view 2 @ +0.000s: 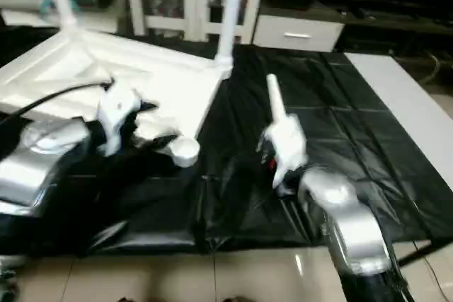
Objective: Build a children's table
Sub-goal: Pick table leg
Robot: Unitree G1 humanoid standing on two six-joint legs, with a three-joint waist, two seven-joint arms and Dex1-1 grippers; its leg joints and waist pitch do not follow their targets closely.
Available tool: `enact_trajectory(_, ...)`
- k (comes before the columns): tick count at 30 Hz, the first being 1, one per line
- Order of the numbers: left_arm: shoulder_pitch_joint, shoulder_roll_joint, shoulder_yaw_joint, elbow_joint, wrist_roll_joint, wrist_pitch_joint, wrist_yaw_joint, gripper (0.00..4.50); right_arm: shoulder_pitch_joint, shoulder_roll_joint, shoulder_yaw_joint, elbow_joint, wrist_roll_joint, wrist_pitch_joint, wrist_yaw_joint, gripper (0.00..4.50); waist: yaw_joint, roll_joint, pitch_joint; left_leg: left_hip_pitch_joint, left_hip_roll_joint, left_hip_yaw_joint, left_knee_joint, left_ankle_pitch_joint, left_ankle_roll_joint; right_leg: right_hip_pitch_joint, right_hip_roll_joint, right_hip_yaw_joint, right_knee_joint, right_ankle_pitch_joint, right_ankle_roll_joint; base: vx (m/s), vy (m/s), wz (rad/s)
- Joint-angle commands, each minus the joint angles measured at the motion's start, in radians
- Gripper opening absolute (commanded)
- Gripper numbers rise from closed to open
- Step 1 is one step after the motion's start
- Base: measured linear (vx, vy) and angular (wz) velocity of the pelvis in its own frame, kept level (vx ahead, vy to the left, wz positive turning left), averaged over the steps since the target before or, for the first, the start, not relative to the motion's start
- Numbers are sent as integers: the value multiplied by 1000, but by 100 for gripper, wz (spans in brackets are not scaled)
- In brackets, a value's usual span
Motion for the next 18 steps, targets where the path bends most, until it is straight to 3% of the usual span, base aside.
enact_trajectory(1, 34, 4, -8, -30, -16, 9, -8, 449, -28, 1, -54, 33, 10, 63, -57, 447, 1, 15, -62, -10, -13, 10, -78, -286, -26, 54, -34, 30, -88, -442, -83, 0, 0, 0)
enact_trajectory(4, 97, 14, -54, -106, -49, 23, -116, 449, -120, -14, -71, 122, -30, 143, -126, 447, -4, 16, -69, -11, -13, 14, -74, -226, -17, 54, -32, 32, -79, -374, -96, 0, 0, 0)
enact_trajectory(5, 97, 14, -54, -106, -49, 23, -116, 449, -120, -14, -71, 122, -30, 143, -126, 447, -7, 16, -70, -17, -12, 12, -75, -193, -22, 58, -32, 33, -69, -332, -114, 0, 0, 0)
enact_trajectory(6, 107, 19, -62, -136, -73, 49, -142, 449, -153, -15, -72, 153, -49, 179, -148, 447, -3, 22, -72, -9, -11, 18, -71, -180, -25, 50, -30, 36, -66, -288, -127, 0, 0, 0)
enact_trajectory(7, 112, 23, -68, -154, -88, 68, -156, 449, -170, -19, -70, 171, -58, 197, -155, 447, -5, 15, -73, -9, -11, 19, -70, -165, -26, 51, -28, 36, -60, -256, -141, 0, 0, 0)
enact_trajectory(8, 119, 47, -90, -194, -120, 109, -180, 449, -209, -21, -69, 214, -60, 243, -155, 447, -3, 17, -73, -14, -12, 18, -72, -147, -26, 57, -27, 36, -52, -220, -158, 0, 0, 0)
enact_trajectory(9, 120, 54, -99, -206, -126, 117, -186, 449, -222, -26, -63, 232, -64, 254, -152, 447, -2, 19, -71, -11, -12, 21, -70, -153, -23, 55, -27, 36, -53, -208, -165, 0, 0, 0)
enact_trajectory(14, 117, 63, -126, -253, -147, 148, -215, 449, -292, -29, -38, 389, -62, 300, -130, 447, -4, 18, -69, -10, -13, 23, -70, -176, -26, 57, -29, 34, -57, -252, -166, 0, 0, 0)
enact_trajectory(16, 111, 60, -133, -262, -144, 155, -223, 449, -329, -30, -4, 491, -97, 291, -139, 447, -2, 13, -68, -9, -13, 24, -68, -184, -28, 56, -31, 35, -61, -275, -159, 0, 0, 0)
enact_trajectory(18, 107, 59, -138, -267, -147, 167, -219, 449, -365, -15, -10, 579, -112, 285, -161, 447, -5, 7, -69, -11, -14, 27, -66, -180, -33, 55, -32, 36, -62, -291, -154, 0, 0, 0)
